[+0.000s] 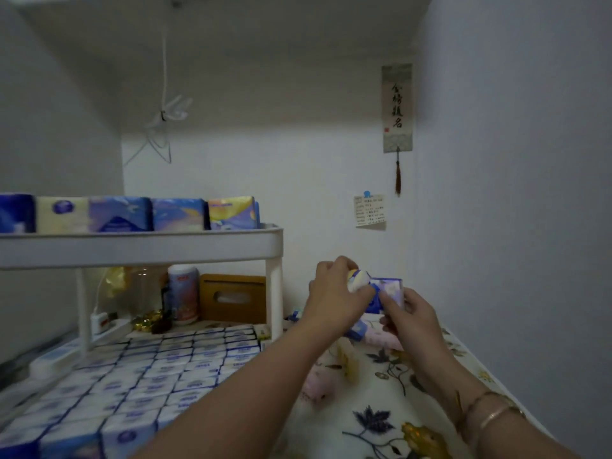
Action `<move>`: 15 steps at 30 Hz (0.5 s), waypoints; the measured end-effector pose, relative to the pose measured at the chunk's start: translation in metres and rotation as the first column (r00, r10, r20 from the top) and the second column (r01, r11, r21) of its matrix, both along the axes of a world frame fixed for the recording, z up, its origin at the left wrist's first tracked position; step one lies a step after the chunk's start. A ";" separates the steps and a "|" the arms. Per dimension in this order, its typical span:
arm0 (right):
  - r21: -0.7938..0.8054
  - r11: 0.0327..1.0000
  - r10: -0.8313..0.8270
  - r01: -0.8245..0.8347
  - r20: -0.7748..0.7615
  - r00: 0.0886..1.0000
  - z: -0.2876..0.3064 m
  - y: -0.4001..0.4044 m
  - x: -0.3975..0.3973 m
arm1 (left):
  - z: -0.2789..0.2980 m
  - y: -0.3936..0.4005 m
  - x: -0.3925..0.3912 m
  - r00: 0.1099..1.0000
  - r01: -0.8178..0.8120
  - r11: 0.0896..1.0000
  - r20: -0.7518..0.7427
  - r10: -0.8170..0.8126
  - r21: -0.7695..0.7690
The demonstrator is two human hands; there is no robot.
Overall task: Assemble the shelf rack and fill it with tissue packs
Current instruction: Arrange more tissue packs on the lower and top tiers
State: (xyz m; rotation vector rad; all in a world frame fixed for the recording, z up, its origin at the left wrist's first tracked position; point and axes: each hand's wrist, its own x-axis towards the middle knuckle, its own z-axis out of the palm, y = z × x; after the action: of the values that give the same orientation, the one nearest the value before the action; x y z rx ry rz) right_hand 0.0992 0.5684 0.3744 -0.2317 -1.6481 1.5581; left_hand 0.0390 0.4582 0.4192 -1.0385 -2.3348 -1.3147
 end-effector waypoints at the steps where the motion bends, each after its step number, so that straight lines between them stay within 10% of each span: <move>1: 0.011 1.000 0.012 -0.012 -0.014 1.000 0.012 -0.006 0.005 | 0.014 -0.010 0.009 1.000 0.020 0.999 -0.008 -0.020 0.039; 15: 0.274 0.948 0.217 -0.165 -0.173 0.961 0.149 -0.117 0.040 | 0.162 -0.198 0.056 0.998 -0.057 0.979 0.025 0.053 0.198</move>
State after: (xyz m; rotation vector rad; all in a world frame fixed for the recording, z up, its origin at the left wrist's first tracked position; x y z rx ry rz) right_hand 0.1396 0.4510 0.5235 0.2246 -1.7285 1.4344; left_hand 0.0945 0.2601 0.5817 -0.8967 -2.1753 -1.5062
